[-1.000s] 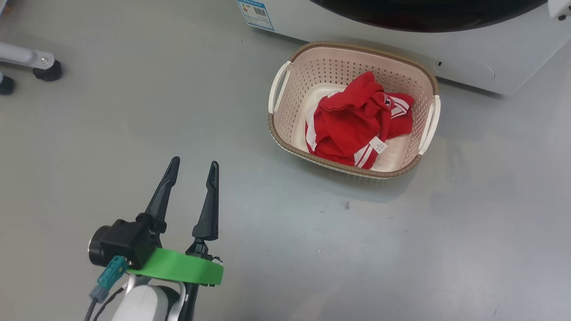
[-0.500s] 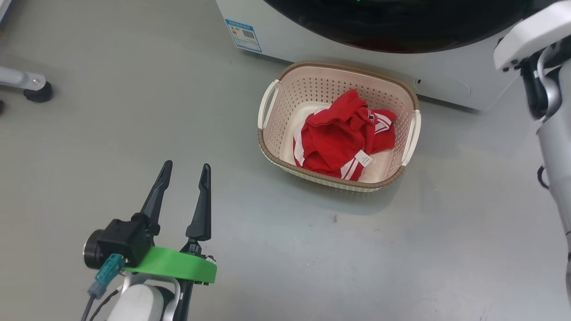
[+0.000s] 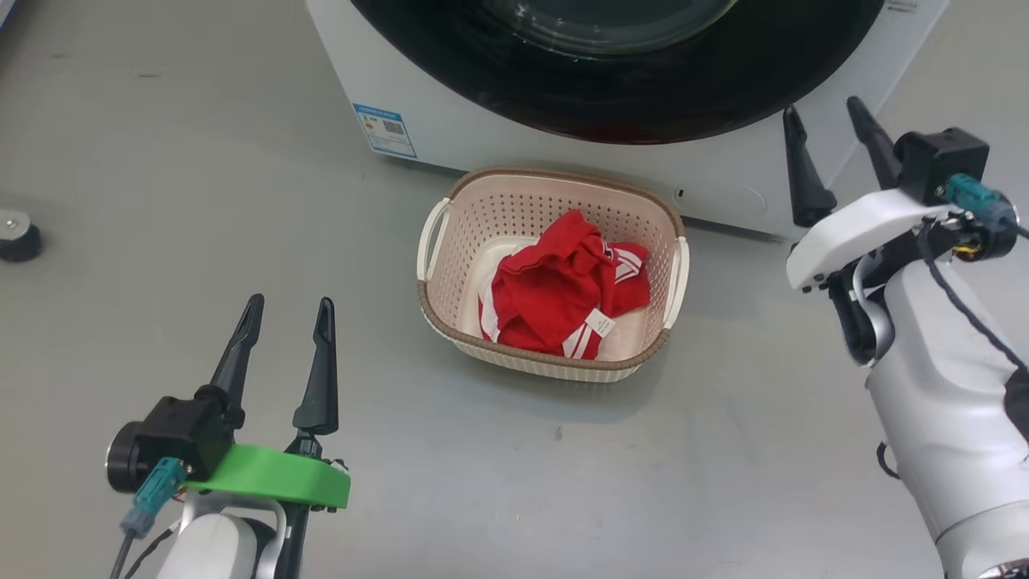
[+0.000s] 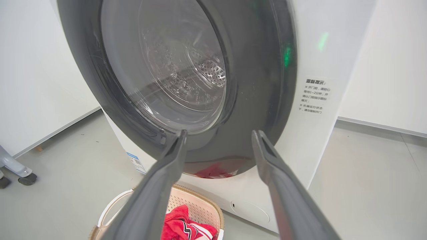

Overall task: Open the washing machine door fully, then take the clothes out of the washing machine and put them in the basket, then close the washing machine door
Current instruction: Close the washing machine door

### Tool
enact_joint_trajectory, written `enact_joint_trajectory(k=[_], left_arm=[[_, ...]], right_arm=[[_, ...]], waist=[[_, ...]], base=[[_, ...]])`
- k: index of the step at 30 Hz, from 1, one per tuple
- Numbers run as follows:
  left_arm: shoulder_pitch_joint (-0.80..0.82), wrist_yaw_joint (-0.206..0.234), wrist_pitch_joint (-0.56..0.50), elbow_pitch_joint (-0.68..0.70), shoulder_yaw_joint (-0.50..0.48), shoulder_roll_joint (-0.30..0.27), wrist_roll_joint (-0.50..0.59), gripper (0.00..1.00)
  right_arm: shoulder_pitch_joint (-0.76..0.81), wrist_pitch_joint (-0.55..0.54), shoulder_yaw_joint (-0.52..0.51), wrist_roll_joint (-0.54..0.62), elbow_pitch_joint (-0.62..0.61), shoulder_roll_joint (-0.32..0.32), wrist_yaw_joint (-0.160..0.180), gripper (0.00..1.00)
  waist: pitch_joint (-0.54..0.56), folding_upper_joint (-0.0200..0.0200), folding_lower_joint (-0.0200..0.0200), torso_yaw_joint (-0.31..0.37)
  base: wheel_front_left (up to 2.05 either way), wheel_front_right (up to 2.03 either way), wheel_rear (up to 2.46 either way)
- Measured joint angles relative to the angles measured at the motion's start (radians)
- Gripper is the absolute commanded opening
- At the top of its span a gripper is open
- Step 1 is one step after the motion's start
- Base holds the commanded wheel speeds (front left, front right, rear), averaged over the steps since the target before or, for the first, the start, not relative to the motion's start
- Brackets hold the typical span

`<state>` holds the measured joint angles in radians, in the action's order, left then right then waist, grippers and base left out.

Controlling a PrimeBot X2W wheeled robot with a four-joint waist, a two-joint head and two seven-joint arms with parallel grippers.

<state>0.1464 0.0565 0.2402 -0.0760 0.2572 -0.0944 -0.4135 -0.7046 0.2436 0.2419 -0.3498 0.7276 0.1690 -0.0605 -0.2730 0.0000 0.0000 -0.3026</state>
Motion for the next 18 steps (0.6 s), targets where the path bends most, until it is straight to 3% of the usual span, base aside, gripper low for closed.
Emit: enact_joint_trajectory(k=[18], left_arm=[[-0.052,0.0,-0.012,-0.026,0.003,-0.039,0.0,1.0]], right_arm=[[0.295,0.005,0.019,0.001,-0.142,-0.067,0.012,1.0]], waist=[[0.117,0.0,0.0,0.155]], base=[[0.0,0.0,0.0]])
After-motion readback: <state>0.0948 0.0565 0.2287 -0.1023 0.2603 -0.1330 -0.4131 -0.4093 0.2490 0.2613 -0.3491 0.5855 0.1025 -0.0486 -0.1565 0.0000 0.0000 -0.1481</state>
